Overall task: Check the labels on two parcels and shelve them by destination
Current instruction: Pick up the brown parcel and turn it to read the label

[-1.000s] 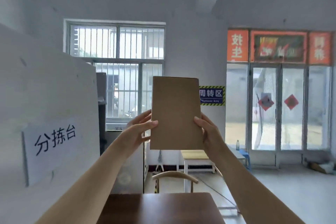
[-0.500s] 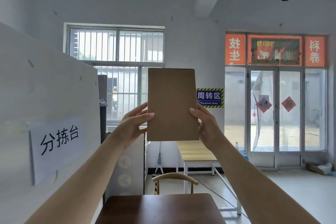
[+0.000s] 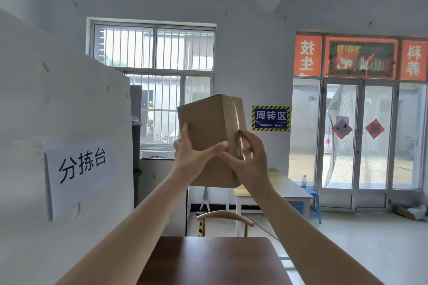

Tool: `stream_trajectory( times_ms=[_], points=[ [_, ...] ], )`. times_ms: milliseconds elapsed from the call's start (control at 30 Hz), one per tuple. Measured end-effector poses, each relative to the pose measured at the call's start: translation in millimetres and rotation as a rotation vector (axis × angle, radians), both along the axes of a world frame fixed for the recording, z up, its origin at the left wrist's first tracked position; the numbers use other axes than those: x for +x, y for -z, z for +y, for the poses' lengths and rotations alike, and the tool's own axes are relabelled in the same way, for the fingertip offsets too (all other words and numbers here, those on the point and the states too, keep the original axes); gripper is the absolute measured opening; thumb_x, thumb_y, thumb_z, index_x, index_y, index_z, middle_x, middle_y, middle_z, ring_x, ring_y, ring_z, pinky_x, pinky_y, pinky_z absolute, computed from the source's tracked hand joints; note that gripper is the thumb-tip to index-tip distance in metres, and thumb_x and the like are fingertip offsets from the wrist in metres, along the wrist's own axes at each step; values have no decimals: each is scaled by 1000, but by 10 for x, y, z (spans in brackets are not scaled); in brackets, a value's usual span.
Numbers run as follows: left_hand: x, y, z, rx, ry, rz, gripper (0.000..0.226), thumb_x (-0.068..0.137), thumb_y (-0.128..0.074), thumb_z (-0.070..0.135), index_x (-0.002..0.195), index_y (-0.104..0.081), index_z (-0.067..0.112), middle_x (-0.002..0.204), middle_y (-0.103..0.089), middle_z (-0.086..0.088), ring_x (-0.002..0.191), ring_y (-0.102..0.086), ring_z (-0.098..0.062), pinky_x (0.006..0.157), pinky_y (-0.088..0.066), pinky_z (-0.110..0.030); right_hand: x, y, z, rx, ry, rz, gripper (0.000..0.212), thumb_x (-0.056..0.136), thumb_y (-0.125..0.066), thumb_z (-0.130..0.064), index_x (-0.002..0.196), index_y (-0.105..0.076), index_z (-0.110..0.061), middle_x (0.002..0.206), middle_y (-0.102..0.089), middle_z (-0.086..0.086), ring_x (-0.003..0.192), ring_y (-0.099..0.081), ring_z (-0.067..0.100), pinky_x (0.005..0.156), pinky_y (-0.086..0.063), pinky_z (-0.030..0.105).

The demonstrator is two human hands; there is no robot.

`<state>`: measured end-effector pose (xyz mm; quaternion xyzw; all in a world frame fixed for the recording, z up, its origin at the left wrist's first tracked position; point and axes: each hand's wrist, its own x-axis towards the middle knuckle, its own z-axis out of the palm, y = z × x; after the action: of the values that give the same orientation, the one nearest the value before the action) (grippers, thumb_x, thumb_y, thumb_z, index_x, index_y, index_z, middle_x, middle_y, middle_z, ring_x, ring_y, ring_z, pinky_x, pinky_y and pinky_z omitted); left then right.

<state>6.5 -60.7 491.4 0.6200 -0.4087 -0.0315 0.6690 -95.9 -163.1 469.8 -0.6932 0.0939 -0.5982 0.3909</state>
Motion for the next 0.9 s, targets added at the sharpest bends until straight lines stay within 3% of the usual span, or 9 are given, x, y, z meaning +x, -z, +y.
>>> stream_trajectory(
  times_ms=[100,233,333,433,600,667,767,833,900],
  points=[
    [-57,38,-9,-33,-14,0,138,31,-78,69,149,-11,40,146,-26,-2,135,-34,-26,109,-38,-51,56,188,130,-78,77,-53,79,56,-81,-56,127,-48,-42,136,-42,-8,131,-44,18,105,-45,33],
    [-11,31,9,-39,-5,-12,131,33,-84,61,145,-19,38,143,-32,-1,131,-39,-25,107,-41,-49,22,358,192,-108,109,-36,82,56,-75,-60,130,-45,-42,142,-38,-7,133,-39,15,102,-43,25],
    [75,-12,76,-123,121,61,130,33,-91,54,144,-27,31,135,-50,-2,119,-55,-22,93,-51,-40,-60,334,157,-112,33,-54,79,65,-78,-56,134,-45,-33,139,-44,-7,128,-46,13,99,-48,26],
    [151,-74,167,-158,247,109,118,41,-87,46,144,-32,27,127,-59,-3,106,-63,-17,74,-51,-28,-171,162,66,39,-98,-57,78,72,-77,-50,139,-37,-39,141,-41,-14,114,-50,1,79,-47,9],
    [222,-92,248,-103,320,95,109,45,-80,52,142,-35,31,115,-66,-1,87,-71,-7,66,-54,-26,-310,-30,-64,231,-353,59,101,49,-79,-65,137,-34,-46,151,-35,-6,125,-40,11,98,-30,39],
    [234,-84,266,-85,349,80,105,48,-77,52,142,-35,31,115,-65,0,98,-68,-13,70,-54,-30,-332,-26,-71,228,-446,151,121,33,-82,-75,140,-36,-41,145,-38,-10,131,-33,12,105,-25,43],
    [247,-52,282,-58,404,60,98,55,-75,52,143,-37,30,122,-65,-4,111,-64,-24,82,-57,-40,-332,34,-107,228,-560,229,115,44,-87,-66,144,-41,-33,141,-53,0,136,-44,27,113,-30,64],
    [257,-29,288,-49,429,56,98,57,-78,50,143,-37,30,126,-64,-9,114,-63,-28,91,-54,-48,-333,74,-128,241,-613,245,97,49,-87,-61,134,-51,-32,127,-63,0,127,-53,31,101,-47,61],
    [261,-13,304,-41,452,59,107,51,-85,54,144,-38,30,131,-59,-15,118,-60,-32,99,-47,-56,-354,100,-110,249,-672,257,82,47,-87,-60,121,-61,-36,115,-67,-3,115,-59,26,89,-57,46]
  ],
)
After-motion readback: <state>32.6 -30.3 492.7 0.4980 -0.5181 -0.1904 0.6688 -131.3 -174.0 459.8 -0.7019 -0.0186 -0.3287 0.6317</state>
